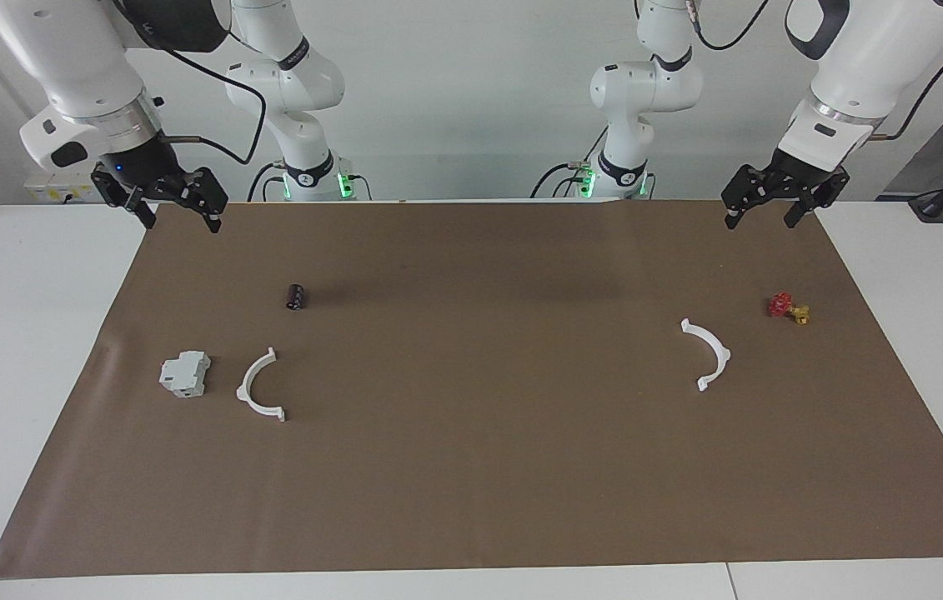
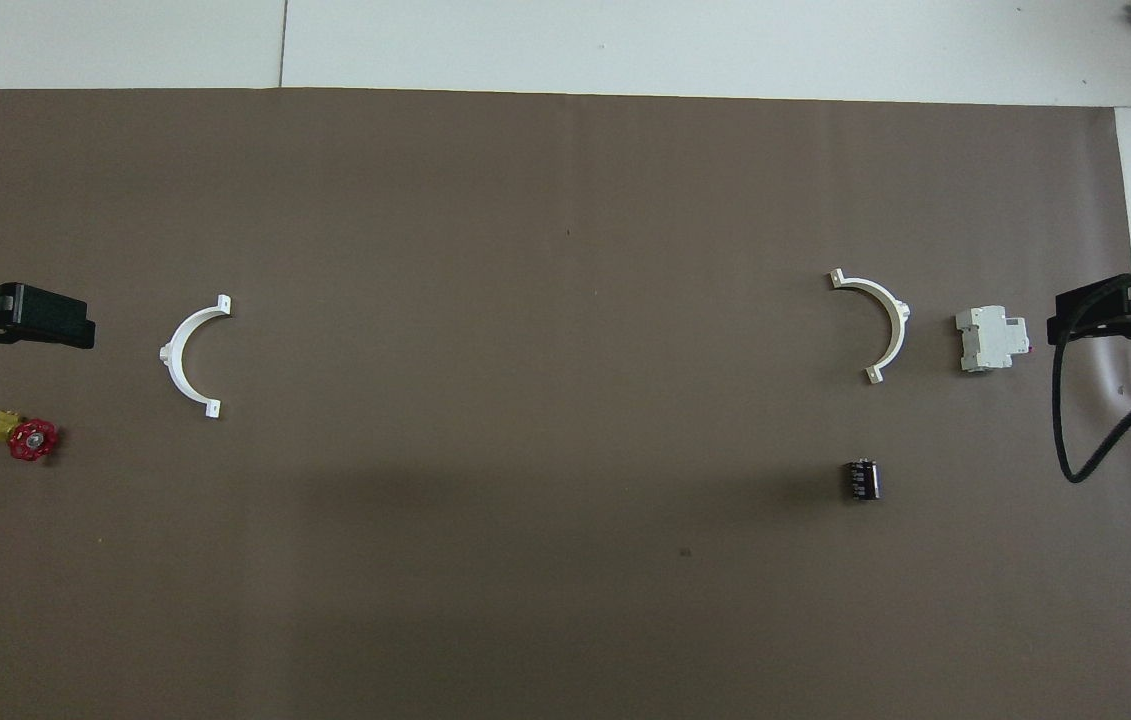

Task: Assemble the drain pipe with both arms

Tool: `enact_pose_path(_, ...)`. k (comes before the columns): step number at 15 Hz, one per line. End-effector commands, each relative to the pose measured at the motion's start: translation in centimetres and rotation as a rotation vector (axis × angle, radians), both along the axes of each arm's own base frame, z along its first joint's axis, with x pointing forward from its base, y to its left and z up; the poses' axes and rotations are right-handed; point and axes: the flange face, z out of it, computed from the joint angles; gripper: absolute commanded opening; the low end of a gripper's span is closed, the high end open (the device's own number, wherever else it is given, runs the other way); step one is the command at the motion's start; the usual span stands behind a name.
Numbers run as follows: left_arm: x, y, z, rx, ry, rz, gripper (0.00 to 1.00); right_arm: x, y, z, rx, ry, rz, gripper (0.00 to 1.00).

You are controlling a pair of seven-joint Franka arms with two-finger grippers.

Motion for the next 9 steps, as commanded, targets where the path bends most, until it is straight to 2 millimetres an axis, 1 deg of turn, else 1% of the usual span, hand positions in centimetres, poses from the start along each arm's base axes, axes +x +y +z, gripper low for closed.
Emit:
enact_pose_path(1,-0.48,-0.08,0.09,-0.002,-0.010,0.007,1.00,-0.31,-0.13,-0.11,0.003,0.002,0.011,1.00)
enact_pose_path(9,-0.57,-0.16,0.02,-0.001,-0.002,0.006,1.00,-0.25,-0.38,-0.21,0.003,-0.006,0.005,1.00)
